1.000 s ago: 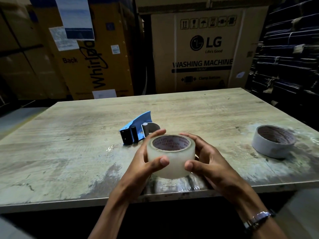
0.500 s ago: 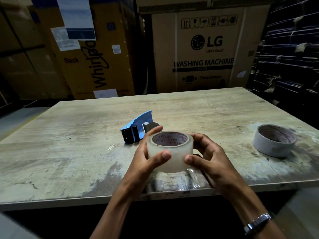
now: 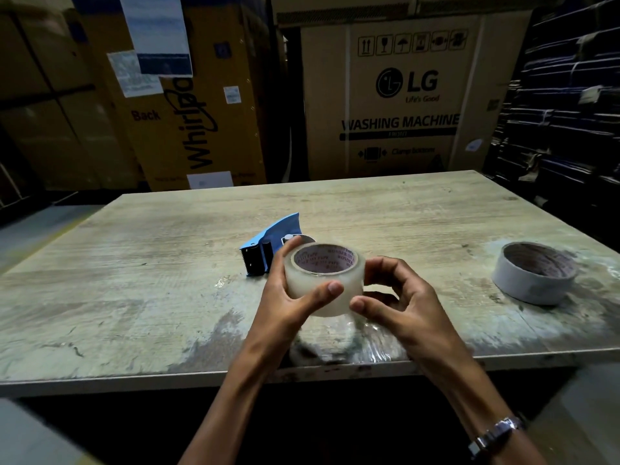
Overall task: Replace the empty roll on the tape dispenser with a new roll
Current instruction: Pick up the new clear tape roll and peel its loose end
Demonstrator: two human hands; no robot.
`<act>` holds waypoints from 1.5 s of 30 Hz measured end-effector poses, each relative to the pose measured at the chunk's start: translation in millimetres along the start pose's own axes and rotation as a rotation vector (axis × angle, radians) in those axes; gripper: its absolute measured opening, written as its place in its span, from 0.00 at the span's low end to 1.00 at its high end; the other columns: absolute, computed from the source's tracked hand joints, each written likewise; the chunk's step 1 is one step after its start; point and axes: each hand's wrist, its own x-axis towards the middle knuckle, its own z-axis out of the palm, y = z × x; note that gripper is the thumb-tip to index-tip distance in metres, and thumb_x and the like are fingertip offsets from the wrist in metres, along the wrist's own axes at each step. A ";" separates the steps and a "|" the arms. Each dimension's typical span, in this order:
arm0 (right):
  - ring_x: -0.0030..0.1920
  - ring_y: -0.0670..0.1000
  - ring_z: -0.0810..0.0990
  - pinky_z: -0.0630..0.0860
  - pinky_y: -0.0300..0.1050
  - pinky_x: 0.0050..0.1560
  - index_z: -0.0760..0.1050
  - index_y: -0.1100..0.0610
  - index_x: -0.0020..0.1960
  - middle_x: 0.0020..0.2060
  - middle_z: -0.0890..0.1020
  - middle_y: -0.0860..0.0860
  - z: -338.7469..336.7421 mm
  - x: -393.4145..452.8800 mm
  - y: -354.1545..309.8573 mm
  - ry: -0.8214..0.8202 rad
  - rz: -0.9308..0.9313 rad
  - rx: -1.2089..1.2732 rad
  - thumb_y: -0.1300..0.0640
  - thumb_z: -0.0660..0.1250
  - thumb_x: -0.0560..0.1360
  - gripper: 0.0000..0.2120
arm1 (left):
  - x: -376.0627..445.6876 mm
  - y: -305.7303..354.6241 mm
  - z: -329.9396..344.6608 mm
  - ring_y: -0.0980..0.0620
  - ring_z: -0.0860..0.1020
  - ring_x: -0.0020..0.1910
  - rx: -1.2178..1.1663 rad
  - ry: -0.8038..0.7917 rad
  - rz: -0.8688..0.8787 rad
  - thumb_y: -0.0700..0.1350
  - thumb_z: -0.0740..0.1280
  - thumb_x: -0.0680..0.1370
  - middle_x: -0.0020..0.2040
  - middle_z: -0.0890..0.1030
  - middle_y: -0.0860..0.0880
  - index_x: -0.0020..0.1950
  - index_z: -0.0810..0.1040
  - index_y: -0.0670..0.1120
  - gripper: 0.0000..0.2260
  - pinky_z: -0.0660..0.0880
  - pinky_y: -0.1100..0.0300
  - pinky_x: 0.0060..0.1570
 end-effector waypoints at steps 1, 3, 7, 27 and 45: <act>0.54 0.53 0.85 0.81 0.46 0.54 0.77 0.50 0.59 0.55 0.83 0.53 1.1 1.2 0.4 0.005 0.006 -0.018 0.45 0.83 0.59 0.32 | -0.9 1.1 1.4 0.57 0.80 0.60 0.010 -0.004 0.009 0.55 0.77 0.61 0.62 0.80 0.54 0.67 0.67 0.63 0.36 0.78 0.57 0.60; 0.53 0.54 0.86 0.83 0.50 0.54 0.77 0.49 0.59 0.56 0.83 0.53 4.0 2.5 1.2 0.034 0.004 -0.045 0.40 0.84 0.55 0.36 | -2.4 2.3 4.4 0.60 0.80 0.60 0.021 -0.012 0.014 0.56 0.77 0.62 0.62 0.79 0.57 0.66 0.66 0.66 0.36 0.78 0.61 0.58; 0.50 0.52 0.84 0.82 0.50 0.50 0.77 0.46 0.54 0.49 0.82 0.49 7.3 1.0 5.9 0.138 -0.080 -0.113 0.35 0.81 0.56 0.32 | -4.2 4.1 7.7 0.64 0.79 0.59 0.022 0.005 0.011 0.58 0.76 0.62 0.62 0.78 0.59 0.65 0.65 0.67 0.35 0.76 0.67 0.57; 0.53 0.51 0.84 0.80 0.42 0.47 0.81 0.45 0.53 0.53 0.85 0.53 -2.5 0.7 -0.1 0.006 -0.024 0.178 0.43 0.85 0.56 0.28 | -5.3 -0.7 -1.9 0.43 0.78 0.64 -0.266 -0.139 -0.102 0.57 0.82 0.62 0.67 0.77 0.40 0.73 0.67 0.47 0.45 0.78 0.56 0.54; 0.58 0.47 0.82 0.85 0.50 0.46 0.78 0.50 0.59 0.59 0.78 0.48 13.5 -1.2 7.6 0.203 -0.171 -0.214 0.56 0.69 0.74 0.13 | -9.5 -1.3 4.7 0.53 0.80 0.62 -0.019 0.013 -0.008 0.54 0.77 0.66 0.64 0.79 0.52 0.72 0.68 0.55 0.37 0.79 0.53 0.59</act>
